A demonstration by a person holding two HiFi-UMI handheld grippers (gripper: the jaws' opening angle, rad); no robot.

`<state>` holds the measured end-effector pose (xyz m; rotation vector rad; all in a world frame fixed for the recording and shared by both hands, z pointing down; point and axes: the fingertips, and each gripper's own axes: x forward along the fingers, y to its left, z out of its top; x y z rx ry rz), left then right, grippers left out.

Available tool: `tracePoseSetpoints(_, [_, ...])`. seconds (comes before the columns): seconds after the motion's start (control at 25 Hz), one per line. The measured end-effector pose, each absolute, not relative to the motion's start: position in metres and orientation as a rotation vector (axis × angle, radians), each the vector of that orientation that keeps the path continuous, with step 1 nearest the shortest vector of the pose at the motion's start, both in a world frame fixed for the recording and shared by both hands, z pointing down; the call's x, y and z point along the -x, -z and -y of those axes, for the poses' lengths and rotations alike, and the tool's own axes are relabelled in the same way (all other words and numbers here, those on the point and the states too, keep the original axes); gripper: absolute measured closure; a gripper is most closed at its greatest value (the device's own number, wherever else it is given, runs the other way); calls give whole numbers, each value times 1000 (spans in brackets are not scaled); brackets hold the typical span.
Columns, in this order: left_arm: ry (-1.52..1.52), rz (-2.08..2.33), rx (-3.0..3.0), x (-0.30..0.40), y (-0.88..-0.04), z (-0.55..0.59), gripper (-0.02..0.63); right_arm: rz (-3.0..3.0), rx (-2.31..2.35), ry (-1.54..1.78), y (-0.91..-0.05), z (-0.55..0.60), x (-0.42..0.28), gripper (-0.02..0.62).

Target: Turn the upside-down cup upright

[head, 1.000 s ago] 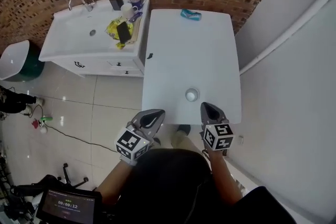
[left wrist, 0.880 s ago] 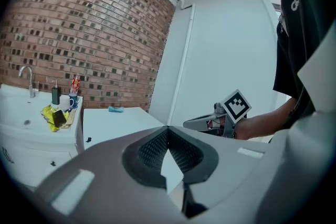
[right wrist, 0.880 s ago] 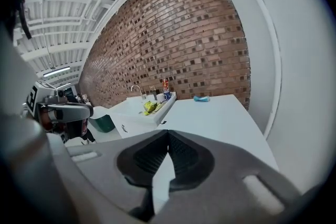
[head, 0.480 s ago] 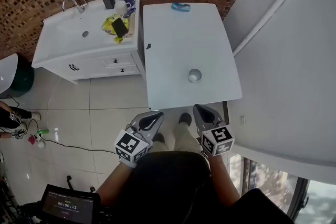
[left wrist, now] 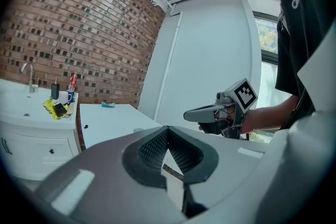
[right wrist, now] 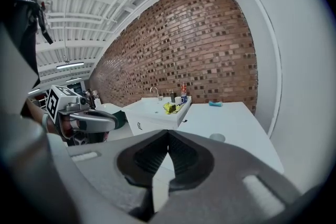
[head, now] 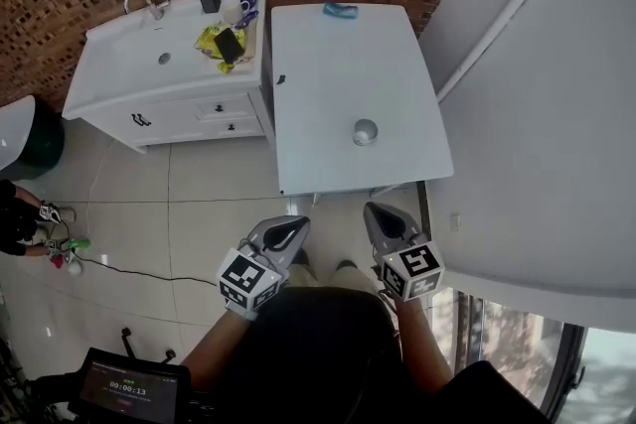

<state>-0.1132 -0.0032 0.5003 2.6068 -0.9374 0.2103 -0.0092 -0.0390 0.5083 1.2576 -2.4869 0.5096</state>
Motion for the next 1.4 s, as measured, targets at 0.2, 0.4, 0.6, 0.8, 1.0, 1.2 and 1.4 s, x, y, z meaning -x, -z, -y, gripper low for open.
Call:
tracePoseSetpoints(0.2, [-242, 961, -2595, 87, -500, -11, 591, 2521, -1202, -516, -512, 19, -11, 601])
tracePoseSetpoints(0.4, [-276, 1001, -2579, 45, -506, -36, 591, 2560, -1179, -571, -522, -6, -52, 603])
tracePoseSetpoints(0.6, [-307, 1047, -2550, 19, -508, -66, 591, 2567, -1134, -569, -532, -32, -81, 602])
tracePoseSetpoints(0.8, [-326, 1058, -2550, 3, -505, -90, 591, 2573, -1124, -609, -537, -55, -100, 602])
tracePoseSetpoints(1.0, [-320, 1052, -2571, 3, -501, -106, 591, 2586, -1118, -584, -530, -69, -96, 602])
tracePoseSetpoints(1.2, [-300, 1034, -2597, 16, -496, -124, 591, 2580, -1125, -558, -520, -88, -80, 603])
tracePoseSetpoints(1.4, [-268, 1035, -2603, 43, -491, -157, 591, 2569, -1091, -595, -511, -122, -46, 603])
